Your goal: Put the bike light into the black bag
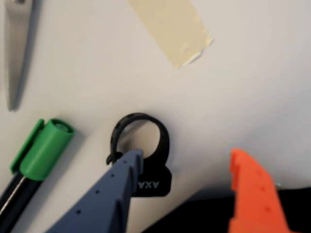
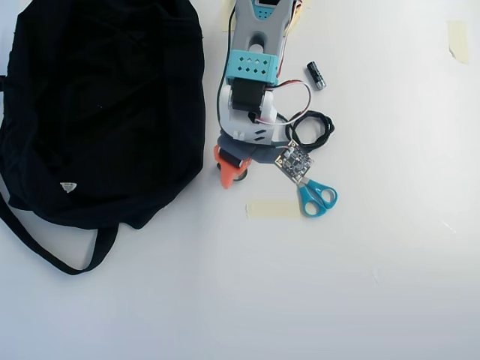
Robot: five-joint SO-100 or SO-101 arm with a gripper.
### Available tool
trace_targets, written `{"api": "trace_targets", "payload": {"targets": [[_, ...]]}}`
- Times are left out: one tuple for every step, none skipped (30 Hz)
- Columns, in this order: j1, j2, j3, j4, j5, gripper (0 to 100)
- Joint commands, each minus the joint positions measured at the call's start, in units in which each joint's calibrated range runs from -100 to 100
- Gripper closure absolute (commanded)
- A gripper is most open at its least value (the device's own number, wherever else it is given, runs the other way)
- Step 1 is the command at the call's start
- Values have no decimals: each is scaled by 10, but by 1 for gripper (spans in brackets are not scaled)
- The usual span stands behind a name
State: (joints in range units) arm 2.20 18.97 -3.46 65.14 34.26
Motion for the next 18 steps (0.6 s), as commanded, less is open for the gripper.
{"api": "trace_targets", "payload": {"targets": [[-3,1,-26,-8,1,71],[-2,4,-27,-8,0,70],[-2,9,-27,-8,0,70],[-2,14,-27,-8,0,70],[-2,19,-27,-8,0,70],[-2,21,-27,-8,0,70],[-2,24,-27,-9,0,70],[-2,26,-27,-9,1,70],[-2,28,-27,-11,1,70],[-1,29,-27,-12,2,70],[-1,32,-27,-15,2,70],[0,34,-27,-16,2,70],[0,36,-27,-16,2,70],[1,39,-27,-17,2,70],[4,43,-27,-17,2,70],[5,47,-27,-18,2,70],[6,50,-27,-21,2,70],[8,53,-27,-23,2,70]]}}
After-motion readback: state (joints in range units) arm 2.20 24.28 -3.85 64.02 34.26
